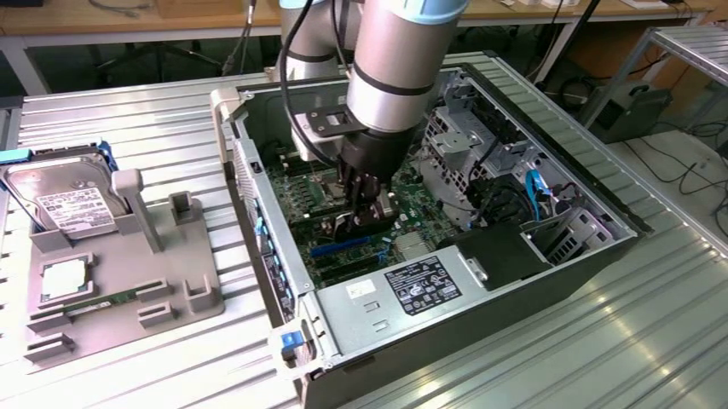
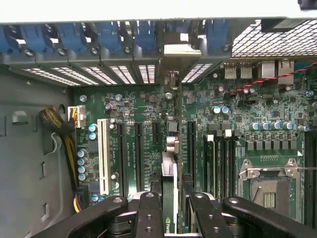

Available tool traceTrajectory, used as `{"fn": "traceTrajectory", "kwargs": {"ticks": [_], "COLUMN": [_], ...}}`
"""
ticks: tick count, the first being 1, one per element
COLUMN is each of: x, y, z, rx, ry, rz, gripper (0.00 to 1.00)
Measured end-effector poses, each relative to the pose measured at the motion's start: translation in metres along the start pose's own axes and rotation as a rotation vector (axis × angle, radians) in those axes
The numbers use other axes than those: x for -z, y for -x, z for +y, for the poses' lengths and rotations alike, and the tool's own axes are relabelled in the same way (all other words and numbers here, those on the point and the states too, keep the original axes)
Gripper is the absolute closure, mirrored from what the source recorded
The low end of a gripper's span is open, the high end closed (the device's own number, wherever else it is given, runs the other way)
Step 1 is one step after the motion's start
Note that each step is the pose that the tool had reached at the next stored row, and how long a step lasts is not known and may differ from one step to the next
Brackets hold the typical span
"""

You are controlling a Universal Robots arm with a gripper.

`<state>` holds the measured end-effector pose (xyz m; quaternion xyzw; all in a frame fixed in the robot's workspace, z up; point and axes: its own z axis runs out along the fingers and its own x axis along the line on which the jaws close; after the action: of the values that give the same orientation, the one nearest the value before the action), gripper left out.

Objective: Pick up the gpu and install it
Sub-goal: 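Insert the gpu into the slot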

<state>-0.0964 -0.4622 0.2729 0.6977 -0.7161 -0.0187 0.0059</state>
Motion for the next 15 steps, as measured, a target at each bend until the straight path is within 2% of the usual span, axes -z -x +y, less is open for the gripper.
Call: {"fn": "traceTrajectory", "kwargs": {"ticks": [2, 3, 6, 12, 15], "x": [-0.0010, -0.0012, -0.0013, -0.0026, -0.0044], "y": [0.0000, 0.0001, 0.0000, 0.0006, 0.0021], "z": [0.0002, 0.0002, 0.0007, 0.0015, 0.0014], "rx": [0.003, 0.007, 0.019, 0.052, 0.059], "ry": [0.0002, 0.0003, 0.0007, 0.0007, 0.0002], "rz": [-0.0104, -0.0110, -0.0104, -0.0031, -0.0029], "gripper": [0.74, 0.74, 0.74, 0.74, 0.74]}}
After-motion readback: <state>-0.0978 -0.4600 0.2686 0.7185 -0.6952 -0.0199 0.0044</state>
